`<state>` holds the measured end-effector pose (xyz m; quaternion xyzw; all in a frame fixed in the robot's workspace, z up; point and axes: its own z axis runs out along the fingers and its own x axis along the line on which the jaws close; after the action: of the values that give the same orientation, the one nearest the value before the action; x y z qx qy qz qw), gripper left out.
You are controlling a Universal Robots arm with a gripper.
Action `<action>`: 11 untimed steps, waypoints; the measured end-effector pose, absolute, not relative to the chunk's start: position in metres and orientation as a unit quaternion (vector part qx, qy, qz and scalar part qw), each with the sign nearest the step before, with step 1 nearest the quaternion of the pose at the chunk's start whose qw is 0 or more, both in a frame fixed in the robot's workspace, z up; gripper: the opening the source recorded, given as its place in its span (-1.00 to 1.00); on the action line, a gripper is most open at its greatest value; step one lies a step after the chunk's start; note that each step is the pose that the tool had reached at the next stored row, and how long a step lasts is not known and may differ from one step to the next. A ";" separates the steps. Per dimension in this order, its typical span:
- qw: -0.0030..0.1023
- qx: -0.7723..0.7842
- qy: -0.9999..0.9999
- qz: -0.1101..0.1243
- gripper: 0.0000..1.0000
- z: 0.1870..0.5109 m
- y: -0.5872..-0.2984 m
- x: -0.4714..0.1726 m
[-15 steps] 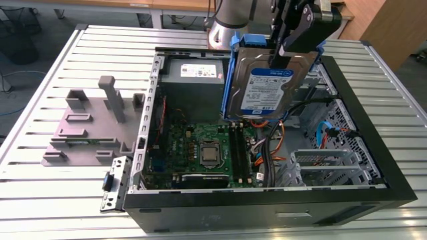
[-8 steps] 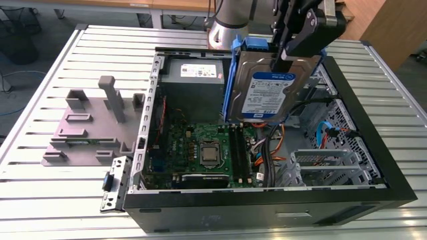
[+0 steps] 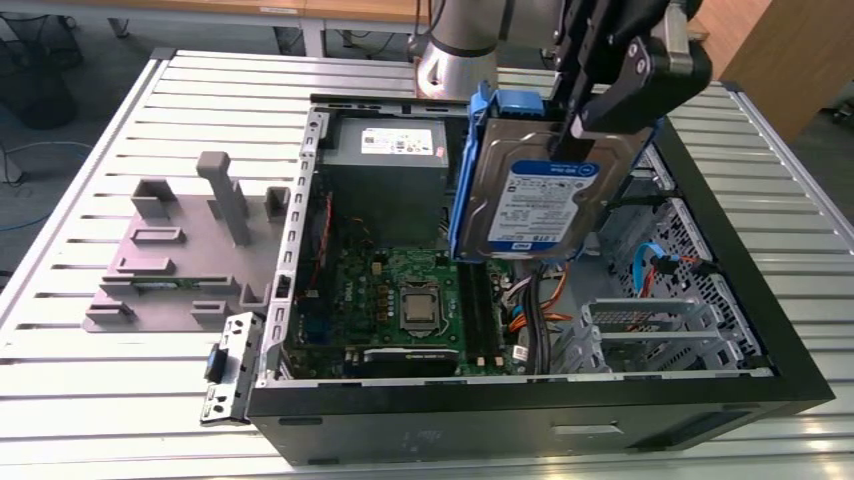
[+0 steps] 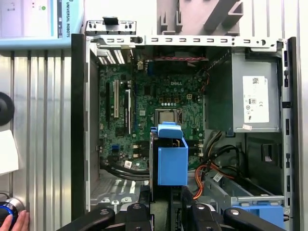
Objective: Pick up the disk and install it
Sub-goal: 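Pick up the disk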
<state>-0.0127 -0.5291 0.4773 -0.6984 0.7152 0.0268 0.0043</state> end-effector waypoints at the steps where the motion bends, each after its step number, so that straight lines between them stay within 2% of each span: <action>1: 0.004 -0.698 0.715 0.027 -0.30 0.477 -0.531 -0.012; 11: 0.004 -0.698 0.716 0.027 -0.30 0.476 -0.539 -0.002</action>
<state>-0.0020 -0.5386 0.4765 -0.6981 0.7155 0.0267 0.0043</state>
